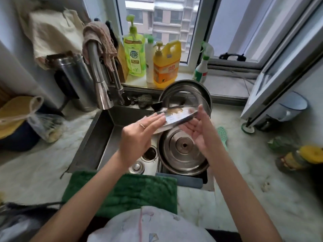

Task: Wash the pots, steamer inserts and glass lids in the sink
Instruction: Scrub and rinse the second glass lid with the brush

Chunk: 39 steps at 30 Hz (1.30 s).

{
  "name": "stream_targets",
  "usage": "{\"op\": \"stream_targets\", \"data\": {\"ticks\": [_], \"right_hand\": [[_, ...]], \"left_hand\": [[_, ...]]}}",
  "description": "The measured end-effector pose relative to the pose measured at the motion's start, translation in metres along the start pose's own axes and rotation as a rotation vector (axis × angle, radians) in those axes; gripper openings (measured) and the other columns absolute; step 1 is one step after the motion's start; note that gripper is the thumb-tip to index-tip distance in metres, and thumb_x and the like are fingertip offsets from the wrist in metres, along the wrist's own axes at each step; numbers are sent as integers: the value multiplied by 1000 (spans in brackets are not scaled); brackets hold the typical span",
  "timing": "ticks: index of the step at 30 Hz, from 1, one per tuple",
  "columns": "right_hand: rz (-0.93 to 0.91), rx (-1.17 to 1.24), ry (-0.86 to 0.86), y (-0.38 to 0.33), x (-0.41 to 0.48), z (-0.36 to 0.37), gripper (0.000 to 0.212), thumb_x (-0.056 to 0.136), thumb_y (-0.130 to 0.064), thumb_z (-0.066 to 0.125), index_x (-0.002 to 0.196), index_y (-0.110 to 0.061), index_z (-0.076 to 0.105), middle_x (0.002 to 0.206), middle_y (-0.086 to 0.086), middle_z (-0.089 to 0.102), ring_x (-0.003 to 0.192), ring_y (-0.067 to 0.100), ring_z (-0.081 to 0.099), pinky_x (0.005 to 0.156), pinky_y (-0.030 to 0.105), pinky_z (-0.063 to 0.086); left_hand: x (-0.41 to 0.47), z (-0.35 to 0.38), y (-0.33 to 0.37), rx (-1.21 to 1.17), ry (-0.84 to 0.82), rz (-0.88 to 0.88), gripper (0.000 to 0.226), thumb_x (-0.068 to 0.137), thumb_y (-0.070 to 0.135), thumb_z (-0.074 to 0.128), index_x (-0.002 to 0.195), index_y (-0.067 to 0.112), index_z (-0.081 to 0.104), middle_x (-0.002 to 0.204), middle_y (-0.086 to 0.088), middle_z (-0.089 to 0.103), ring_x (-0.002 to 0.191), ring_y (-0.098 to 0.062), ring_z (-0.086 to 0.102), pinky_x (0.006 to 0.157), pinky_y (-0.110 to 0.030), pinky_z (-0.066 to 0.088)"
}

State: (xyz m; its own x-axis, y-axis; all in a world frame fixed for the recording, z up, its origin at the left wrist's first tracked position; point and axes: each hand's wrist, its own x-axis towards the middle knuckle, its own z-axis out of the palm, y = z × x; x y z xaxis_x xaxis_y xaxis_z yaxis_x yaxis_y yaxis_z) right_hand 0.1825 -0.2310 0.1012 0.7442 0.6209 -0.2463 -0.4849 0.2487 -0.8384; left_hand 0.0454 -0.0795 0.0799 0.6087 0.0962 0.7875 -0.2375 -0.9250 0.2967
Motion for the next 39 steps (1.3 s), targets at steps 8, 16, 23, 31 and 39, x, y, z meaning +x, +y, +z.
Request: {"op": "stream_targets", "data": {"ticks": [8,16,23,31,39], "right_hand": [[-347,-953,354,-7,14,-80,66,61,-30,88,109,-21,43,109,-1,53,104,15,55,87,24,44],[-430,-482,238,-8,-1,-110,14,76,-28,69,75,-15,75,70,1,74,70,18,71,68,27,56],[-436,-598,400,5,-15,-141,18,70,-39,76,74,-21,74,71,5,73,75,30,71,75,41,59],[-488,-842,477,7,-31,-161,17,69,-26,80,79,-13,77,59,-9,68,58,8,56,57,34,49],[-463,-726,409,0,-35,-162,17,69,-28,79,77,-14,76,73,7,74,76,35,70,74,54,56]], "left_hand": [[38,13,7,-244,-86,-210,39,77,-3,54,111,8,68,103,-3,72,92,-17,69,77,-38,56],[76,47,-20,-823,-709,-498,38,83,8,68,120,9,58,113,-7,68,101,-13,65,86,-30,52],[68,137,-74,-404,-771,-820,35,84,21,69,115,12,58,116,-7,65,107,-24,62,89,-30,51],[29,182,-86,-18,-904,-703,18,81,1,51,80,19,45,88,-7,61,86,-29,58,69,-38,42],[75,141,-69,19,-652,-412,11,78,10,55,83,20,54,97,-1,70,91,-30,62,64,-30,36]]}}
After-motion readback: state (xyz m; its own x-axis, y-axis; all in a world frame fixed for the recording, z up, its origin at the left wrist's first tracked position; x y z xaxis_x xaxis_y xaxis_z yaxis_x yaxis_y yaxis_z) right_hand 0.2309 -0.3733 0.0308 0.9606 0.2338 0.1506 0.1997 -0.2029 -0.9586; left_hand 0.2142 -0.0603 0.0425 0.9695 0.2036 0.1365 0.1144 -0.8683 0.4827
